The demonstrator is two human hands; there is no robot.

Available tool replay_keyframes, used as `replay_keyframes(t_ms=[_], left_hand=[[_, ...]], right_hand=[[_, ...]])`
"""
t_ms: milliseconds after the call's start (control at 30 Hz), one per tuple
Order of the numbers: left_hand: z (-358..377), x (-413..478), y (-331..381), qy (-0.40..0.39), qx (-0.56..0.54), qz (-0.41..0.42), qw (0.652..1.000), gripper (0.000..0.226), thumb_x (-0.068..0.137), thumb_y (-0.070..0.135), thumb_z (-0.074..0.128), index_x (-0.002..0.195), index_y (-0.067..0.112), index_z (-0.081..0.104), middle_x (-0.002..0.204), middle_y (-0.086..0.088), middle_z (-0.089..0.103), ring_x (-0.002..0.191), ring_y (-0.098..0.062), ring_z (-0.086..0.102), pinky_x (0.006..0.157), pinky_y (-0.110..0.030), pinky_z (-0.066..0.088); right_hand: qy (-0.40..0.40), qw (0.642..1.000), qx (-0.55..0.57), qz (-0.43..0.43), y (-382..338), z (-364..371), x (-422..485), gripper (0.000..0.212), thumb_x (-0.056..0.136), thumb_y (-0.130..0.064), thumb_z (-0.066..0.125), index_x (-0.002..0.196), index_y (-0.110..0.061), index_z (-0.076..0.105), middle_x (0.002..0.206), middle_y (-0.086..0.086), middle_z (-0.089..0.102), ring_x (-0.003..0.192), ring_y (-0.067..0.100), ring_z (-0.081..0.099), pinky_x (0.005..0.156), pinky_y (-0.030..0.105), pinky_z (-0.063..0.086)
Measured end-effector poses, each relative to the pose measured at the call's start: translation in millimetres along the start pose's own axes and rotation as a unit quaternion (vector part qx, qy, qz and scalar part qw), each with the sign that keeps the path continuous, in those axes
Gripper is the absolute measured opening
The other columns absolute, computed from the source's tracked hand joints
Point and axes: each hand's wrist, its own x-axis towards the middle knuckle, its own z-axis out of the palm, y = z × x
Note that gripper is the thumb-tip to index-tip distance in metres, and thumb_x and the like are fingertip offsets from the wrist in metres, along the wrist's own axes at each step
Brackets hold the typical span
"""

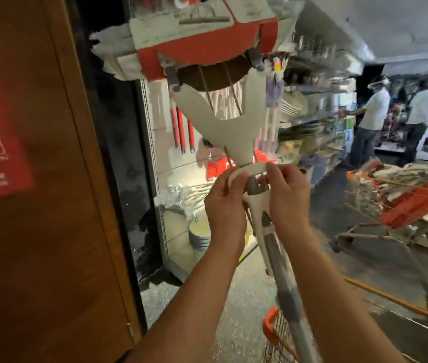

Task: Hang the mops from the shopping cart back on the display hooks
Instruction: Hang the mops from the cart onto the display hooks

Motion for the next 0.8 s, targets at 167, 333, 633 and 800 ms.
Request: replay_keyframes(t_ms=[167,333,633,800], left_hand=[[14.2,63.6,11.8,0.028,0.018,0.067,0.997,0.026,0.089,0.01,0.064,0.085,0.034,0.074,0.082,0.012,0.071,0.074,-0.007,0.063,0.077,-0.042,0.054],[13.5,106.8,13.3,0.022,0.051,0.092,0.994,0.022,0.089,0.015,0.065,0.093,0.036,0.069,0.086,0.014,0.072,0.081,-0.003,0.067,0.086,-0.039,0.057],[-8.0,174.6,-4.8,0.0,0.087,0.138,0.987,0.025,0.093,0.013,0.059,0.096,0.036,0.069,0.086,0.013,0.073,0.083,-0.004,0.069,0.068,-0.016,0.053],[-21.7,244.4,3.0,-0.018,0.066,0.136,0.988,0.021,0.091,0.013,0.061,0.097,0.031,0.071,0.091,0.005,0.074,0.082,-0.008,0.069,0.069,-0.018,0.054]], right_hand=[[-0.116,0.99,0.067,0.045,18.1,33.3,37.5,0.042,0.098,-0.038,0.048,0.069,-0.011,0.061,0.06,0.007,0.058,0.053,0.011,0.054,0.051,0.029,0.045],[-0.118,0.987,0.112,0.012,31.3,68.3,64.3,0.049,0.1,-0.038,0.043,0.063,-0.01,0.057,0.057,0.015,0.054,0.054,0.022,0.052,0.053,0.036,0.042],[-0.134,0.978,0.159,-0.01,50.8,145.4,121.8,0.048,0.103,-0.03,0.036,0.063,-0.013,0.056,0.046,-0.005,0.054,0.044,0.007,0.051,0.044,0.019,0.04],[-0.12,0.979,0.163,-0.016,51.9,199.4,157.2,0.049,0.102,-0.034,0.037,0.06,-0.015,0.055,0.045,-0.006,0.052,0.043,0.007,0.049,0.043,0.019,0.039]])
